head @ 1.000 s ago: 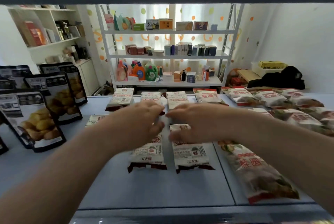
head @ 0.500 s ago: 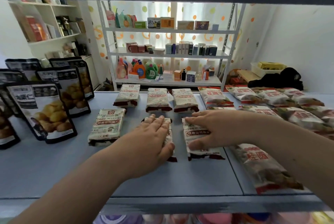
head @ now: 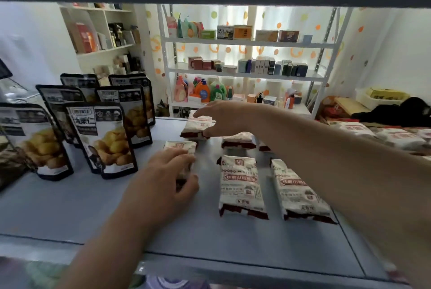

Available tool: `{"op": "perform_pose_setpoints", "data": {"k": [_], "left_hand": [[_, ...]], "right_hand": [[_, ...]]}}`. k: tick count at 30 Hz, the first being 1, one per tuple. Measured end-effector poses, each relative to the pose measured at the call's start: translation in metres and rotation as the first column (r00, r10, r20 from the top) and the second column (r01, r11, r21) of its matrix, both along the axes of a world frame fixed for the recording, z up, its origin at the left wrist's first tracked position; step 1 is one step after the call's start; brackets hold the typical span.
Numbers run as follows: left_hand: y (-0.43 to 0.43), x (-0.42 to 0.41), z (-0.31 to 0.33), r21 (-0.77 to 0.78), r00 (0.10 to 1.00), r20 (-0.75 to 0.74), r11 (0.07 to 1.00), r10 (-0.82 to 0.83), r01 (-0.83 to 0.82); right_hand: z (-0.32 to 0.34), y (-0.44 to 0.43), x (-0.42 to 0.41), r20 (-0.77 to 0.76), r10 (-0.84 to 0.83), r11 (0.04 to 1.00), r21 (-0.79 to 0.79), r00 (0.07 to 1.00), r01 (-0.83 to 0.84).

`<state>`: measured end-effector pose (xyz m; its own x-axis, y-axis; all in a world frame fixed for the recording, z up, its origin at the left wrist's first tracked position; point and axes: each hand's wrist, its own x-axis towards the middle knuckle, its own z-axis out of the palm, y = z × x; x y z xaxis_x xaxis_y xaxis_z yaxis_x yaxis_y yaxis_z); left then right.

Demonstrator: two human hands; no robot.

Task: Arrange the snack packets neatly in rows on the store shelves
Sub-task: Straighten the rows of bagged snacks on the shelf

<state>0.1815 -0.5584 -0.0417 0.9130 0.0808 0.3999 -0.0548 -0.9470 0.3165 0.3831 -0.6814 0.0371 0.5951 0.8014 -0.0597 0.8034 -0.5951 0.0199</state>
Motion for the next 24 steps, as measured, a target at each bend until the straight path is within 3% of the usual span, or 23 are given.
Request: {"op": "perform_pose_setpoints", "data": {"k": [7, 15, 24], "left_hand": [[0.001, -0.003, -0.010, 0.060, 0.999, 0.036, 0.998, -0.035, 0.032], [-0.002, -0.007, -0.005, 0.126, 0.982, 0.042, 0.976, -0.183, 0.177], [0.000, -0.008, -0.007, 0.108, 0.962, 0.112, 0.965, -0.250, 0.238]], "right_hand": [[-0.011, 0.023, 0.035, -0.181, -0.061, 0.995, -0.084, 0.982, 0.046], [-0.010, 0.025, 0.043, -0.251, -0.021, 1.000, 0.007, 0.968, 0.023], [-0.007, 0.037, 0.047, -0.275, -0.044, 0.999, -0.035, 0.960, 0.035]]}}
